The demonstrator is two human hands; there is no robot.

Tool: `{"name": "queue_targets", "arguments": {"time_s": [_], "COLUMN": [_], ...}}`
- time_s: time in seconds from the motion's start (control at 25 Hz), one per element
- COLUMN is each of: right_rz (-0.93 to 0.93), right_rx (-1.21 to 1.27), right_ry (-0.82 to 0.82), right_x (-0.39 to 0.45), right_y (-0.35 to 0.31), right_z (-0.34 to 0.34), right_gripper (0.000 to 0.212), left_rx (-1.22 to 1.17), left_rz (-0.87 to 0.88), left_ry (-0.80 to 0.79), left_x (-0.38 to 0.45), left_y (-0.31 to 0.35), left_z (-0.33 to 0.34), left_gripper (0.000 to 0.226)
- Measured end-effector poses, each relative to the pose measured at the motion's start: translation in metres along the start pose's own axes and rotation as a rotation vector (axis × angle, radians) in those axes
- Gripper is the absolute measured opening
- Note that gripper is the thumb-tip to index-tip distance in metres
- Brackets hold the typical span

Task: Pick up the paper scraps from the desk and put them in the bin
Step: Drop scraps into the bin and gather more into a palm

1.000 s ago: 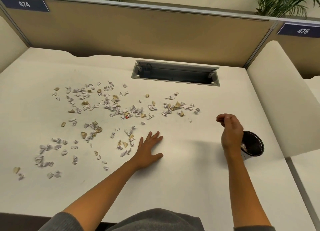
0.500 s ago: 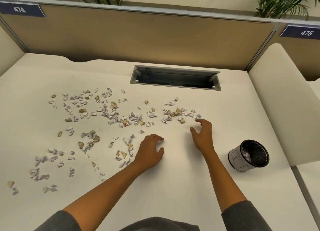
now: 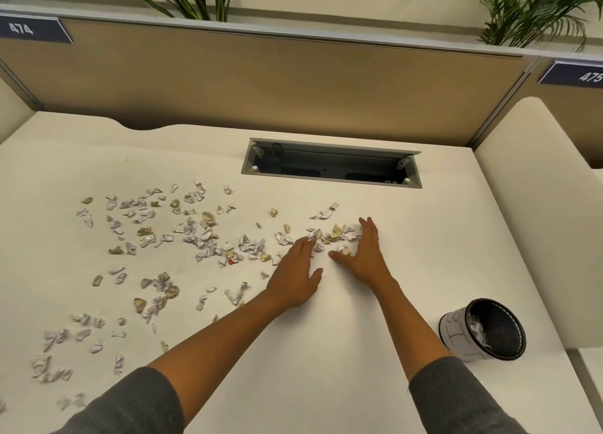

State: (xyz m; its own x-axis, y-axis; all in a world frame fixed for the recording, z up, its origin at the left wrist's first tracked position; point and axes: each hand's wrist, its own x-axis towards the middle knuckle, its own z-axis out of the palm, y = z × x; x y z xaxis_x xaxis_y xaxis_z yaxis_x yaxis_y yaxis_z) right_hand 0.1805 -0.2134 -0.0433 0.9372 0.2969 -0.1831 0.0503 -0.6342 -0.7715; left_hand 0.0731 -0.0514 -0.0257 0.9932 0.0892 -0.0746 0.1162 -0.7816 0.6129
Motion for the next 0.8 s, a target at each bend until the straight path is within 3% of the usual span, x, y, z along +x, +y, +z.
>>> {"name": "queue_targets", "arguments": {"time_s": [0.16, 0.36, 0.52, 0.8], "right_rz": [0.012, 0.033, -0.002, -0.043], "right_rx": [-0.073, -0.147, -0.202, -0.404], "right_ry": [-0.054, -0.073, -0.025, 0.036], "right_x": [0.009, 0.004, -0.012, -0.052], "right_y": [-0.009, -0.021, -0.024, -0.02], "right_z": [0.004, 0.014, 0.019, 0.026], "right_gripper": [0.104, 0.081, 0.056, 0.039], "left_rx": [0.126, 0.258, 0.391, 0.579], "left_rz": [0.042, 0.107, 0.101, 0.069], "left_ry": [-0.119, -0.219, -0.212, -0.19], "left_x": [0.032, 0.051, 0.044, 0.003], "left_y": [0.002, 0.005, 0.002, 0.009], "left_z": [-0.002, 0.004, 0.009, 0.023], "left_gripper": [0.074, 0.067, 0.061, 0.062]}}
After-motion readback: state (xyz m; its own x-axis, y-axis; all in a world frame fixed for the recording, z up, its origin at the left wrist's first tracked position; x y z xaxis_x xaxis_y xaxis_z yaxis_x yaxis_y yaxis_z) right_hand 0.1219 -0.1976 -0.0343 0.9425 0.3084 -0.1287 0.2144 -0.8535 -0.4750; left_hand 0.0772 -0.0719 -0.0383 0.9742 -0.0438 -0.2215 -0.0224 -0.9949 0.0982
